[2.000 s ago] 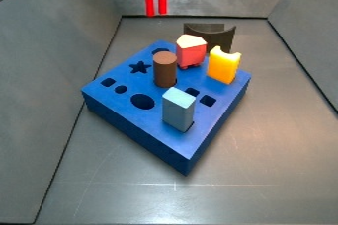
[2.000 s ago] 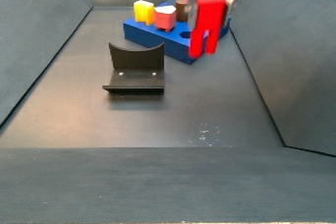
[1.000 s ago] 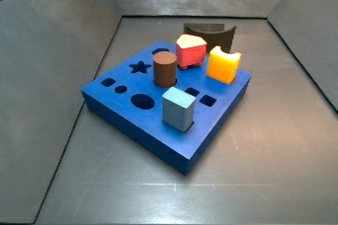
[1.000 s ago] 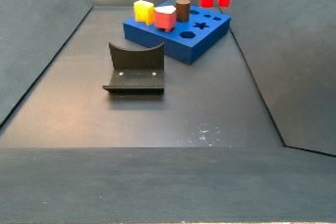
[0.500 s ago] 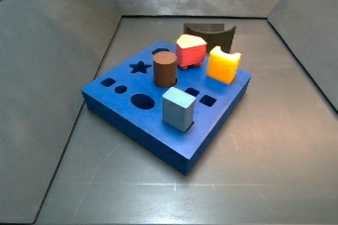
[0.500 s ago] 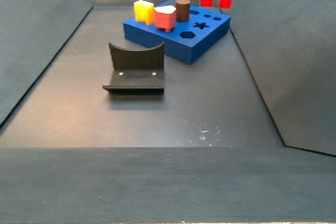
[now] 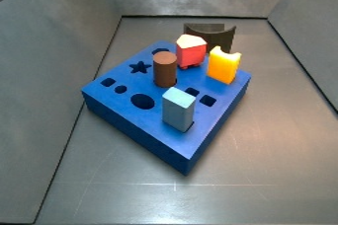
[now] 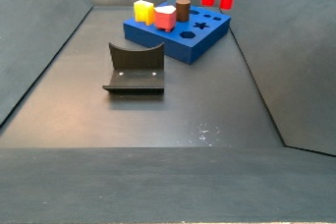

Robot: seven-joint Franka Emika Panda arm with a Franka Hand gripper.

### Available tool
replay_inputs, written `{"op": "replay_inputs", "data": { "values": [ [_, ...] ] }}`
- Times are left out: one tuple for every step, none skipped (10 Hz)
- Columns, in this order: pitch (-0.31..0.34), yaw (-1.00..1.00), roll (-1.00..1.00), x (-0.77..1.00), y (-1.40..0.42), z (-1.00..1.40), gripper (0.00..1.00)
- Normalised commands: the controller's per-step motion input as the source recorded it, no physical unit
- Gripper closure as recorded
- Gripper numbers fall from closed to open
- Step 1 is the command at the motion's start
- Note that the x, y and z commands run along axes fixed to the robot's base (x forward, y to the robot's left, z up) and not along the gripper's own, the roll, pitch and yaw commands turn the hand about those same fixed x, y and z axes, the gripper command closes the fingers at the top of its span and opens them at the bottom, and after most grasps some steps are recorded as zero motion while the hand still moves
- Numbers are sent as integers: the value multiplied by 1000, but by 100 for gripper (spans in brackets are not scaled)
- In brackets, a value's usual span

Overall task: Pick up the square-circle object. Move up. Rotate the square-circle object. Move to above the board. Insert the square-circle object.
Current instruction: Rotate the square-circle object.

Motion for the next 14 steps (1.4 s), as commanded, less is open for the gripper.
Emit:
{"op": "replay_inputs", "data": {
  "values": [
    [113,-536,-85,35,14,15,100],
    [103,-321,-84,39,14,16,100],
    [99,-224,-83,40,13,17,100],
    [14,-1000,-12,71,-7,0,100],
    [14,-1000,-12,70,-4,-1,100],
    [15,-1000,-13,63,-3,-8,100],
    [16,-1000,-14,58,2,-12,100],
    [18,-1000,-15,54,4,-13,100],
    [20,-1000,-16,50,5,-15,100],
    [21,-1000,-16,49,6,-15,100],
    [22,-1000,-17,46,7,-16,100],
    [24,-1000,-18,45,7,-17,100],
    [25,-1000,-19,45,8,-17,100],
    [27,-1000,-21,44,8,-17,100]
  ]
}}
